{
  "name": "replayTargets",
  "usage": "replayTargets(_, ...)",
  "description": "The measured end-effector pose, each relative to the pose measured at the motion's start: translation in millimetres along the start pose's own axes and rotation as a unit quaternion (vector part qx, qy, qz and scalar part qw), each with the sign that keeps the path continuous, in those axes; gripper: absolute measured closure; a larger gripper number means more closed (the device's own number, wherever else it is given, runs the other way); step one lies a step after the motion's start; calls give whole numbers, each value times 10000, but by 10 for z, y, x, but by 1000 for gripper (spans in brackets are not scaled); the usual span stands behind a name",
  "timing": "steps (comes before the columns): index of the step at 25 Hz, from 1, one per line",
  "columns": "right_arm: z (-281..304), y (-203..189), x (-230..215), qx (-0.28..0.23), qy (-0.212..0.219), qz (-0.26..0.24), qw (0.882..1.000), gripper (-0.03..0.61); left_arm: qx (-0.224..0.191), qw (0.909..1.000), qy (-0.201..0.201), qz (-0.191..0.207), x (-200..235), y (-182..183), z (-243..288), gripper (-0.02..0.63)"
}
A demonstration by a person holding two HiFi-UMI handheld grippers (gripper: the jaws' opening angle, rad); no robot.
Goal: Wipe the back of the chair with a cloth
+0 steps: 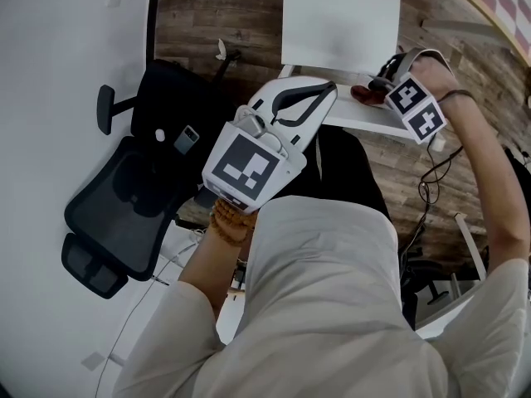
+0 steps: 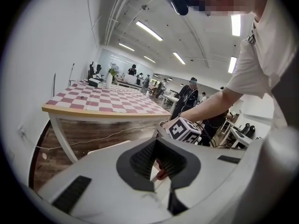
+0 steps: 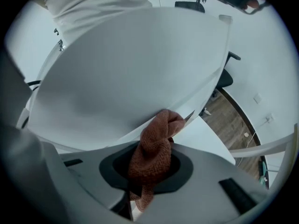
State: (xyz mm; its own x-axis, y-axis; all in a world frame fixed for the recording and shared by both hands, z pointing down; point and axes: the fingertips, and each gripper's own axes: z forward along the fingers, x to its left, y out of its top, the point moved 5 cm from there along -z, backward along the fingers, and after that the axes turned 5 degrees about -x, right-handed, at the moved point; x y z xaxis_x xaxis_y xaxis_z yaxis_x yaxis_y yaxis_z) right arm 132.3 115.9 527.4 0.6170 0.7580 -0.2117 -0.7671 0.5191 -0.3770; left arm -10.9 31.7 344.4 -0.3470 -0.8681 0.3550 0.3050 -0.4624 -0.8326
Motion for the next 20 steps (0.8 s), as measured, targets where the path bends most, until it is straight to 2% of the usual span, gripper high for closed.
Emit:
replayTargets(8, -355, 182, 104, 102, -242, -210, 9994, 495, -67, 9999, -33, 86, -86, 138, 20, 601)
replayTargets(13, -563, 290, 175, 171, -359, -280, 9988, 495, -209, 9988, -116, 434, -122, 246, -5, 601)
replayTargets(20, -695, 346, 264, 238, -417, -322, 9983, 495, -246, 9986, -131, 459, -136, 303, -23, 601)
